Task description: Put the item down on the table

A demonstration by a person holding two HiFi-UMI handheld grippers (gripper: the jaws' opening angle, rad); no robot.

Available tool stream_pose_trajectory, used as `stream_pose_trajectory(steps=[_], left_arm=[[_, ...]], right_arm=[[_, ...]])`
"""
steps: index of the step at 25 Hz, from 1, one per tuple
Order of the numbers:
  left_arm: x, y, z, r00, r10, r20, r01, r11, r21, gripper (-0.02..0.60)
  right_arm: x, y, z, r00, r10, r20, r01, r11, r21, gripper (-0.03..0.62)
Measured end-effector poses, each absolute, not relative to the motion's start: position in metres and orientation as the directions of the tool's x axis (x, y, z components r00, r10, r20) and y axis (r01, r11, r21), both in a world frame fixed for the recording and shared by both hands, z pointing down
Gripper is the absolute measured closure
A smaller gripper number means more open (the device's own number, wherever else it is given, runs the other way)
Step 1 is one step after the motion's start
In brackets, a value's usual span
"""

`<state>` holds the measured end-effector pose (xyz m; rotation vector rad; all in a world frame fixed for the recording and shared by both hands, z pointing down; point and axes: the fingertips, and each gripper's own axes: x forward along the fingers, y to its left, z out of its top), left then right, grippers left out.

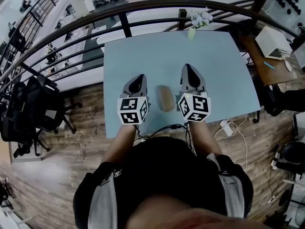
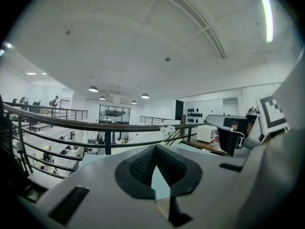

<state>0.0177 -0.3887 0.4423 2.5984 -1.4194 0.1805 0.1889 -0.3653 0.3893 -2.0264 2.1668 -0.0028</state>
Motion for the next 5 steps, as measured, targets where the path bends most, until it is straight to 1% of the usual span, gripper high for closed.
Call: stream_pose_trajectory(steps=[5], left_arm=[[0.0175,-0.3909,0.4408,0.534,-0.825,0.187,-0.846,-0.526,0.094,0.574]], right_arm=[[0.1889,-0.3693,0.3955,-0.064,-0.992,-0.109,-0.990,0.077,-0.116,0.592]])
